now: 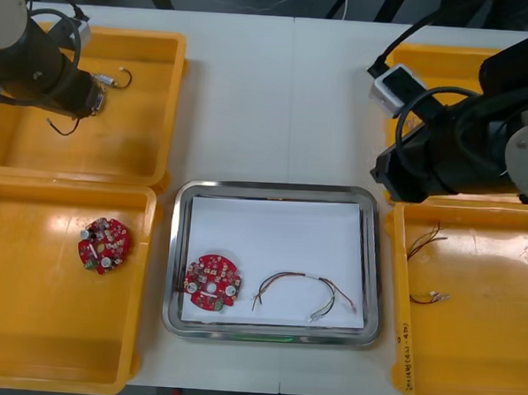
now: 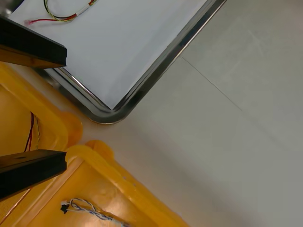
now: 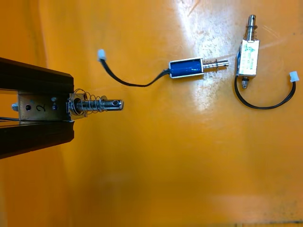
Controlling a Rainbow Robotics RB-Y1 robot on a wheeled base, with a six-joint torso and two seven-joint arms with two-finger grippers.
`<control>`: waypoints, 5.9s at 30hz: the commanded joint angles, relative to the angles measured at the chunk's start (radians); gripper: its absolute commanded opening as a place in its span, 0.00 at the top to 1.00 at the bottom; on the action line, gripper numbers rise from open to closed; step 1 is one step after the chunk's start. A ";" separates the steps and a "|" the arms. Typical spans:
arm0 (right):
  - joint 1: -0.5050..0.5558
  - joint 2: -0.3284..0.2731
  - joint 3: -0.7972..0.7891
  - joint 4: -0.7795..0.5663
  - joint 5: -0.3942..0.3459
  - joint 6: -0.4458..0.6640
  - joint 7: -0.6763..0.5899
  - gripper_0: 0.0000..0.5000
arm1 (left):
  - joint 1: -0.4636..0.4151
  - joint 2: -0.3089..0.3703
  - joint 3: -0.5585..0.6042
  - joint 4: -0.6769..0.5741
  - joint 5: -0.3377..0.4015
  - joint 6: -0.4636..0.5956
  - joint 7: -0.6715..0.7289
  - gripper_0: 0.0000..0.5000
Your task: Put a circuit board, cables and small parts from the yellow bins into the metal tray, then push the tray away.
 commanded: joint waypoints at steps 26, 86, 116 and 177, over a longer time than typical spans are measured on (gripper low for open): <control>-0.070 -0.123 -0.393 0.201 -0.034 0.003 -0.024 0.00 | 0.147 -0.038 0.057 -0.608 0.019 0.295 0.402 1.00; -0.297 -0.100 -0.293 0.830 0.104 -0.114 -0.055 0.00 | 0.027 -0.164 -0.693 -0.412 -0.180 -0.153 1.005 0.97; -0.415 0.011 -0.120 1.170 0.181 -0.366 -0.041 0.00 | 0.022 -0.107 -0.527 -0.513 -0.107 -0.028 1.011 0.00; -0.329 0.052 -0.064 1.298 0.188 -0.575 -0.038 0.00 | -0.186 0.059 0.030 0.160 0.004 0.090 0.109 0.00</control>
